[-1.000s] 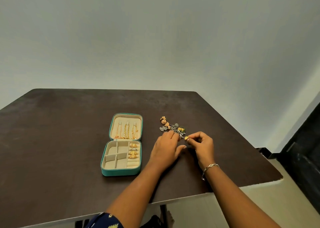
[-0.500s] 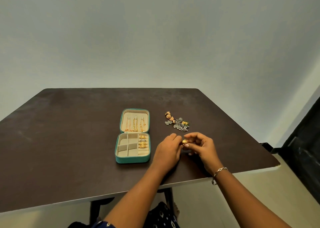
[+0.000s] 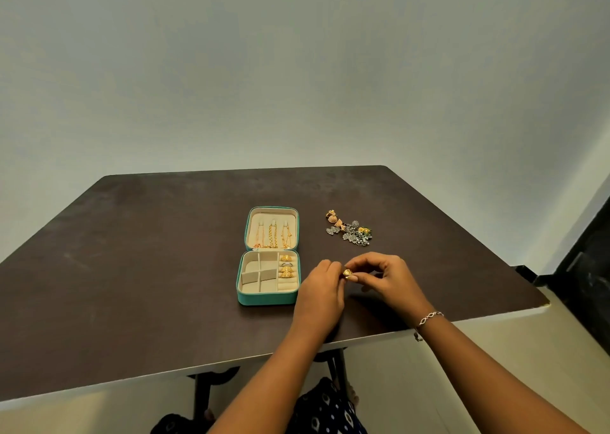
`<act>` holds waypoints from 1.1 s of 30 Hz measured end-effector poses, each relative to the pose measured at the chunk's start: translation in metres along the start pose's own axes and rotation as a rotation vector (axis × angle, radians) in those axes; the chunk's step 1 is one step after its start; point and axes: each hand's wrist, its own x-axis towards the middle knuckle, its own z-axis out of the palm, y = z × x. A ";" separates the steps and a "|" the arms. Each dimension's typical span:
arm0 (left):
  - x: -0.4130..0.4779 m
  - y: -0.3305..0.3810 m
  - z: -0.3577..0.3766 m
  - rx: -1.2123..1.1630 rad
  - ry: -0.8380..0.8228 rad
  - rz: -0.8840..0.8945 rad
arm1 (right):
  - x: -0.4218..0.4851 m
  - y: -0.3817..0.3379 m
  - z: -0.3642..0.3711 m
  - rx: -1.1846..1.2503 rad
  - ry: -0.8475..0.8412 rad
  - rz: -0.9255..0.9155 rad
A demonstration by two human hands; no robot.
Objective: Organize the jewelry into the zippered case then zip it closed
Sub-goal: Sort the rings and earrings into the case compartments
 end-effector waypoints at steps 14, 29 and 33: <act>-0.027 -0.034 -0.045 0.259 0.305 0.119 | 0.012 -0.032 0.025 0.057 0.074 -0.035; -0.038 -0.069 -0.065 0.181 -0.035 -0.091 | 0.025 -0.048 0.074 -0.319 -0.039 -0.115; -0.039 -0.067 -0.067 0.192 0.000 -0.049 | 0.025 -0.049 0.074 -0.435 -0.070 -0.119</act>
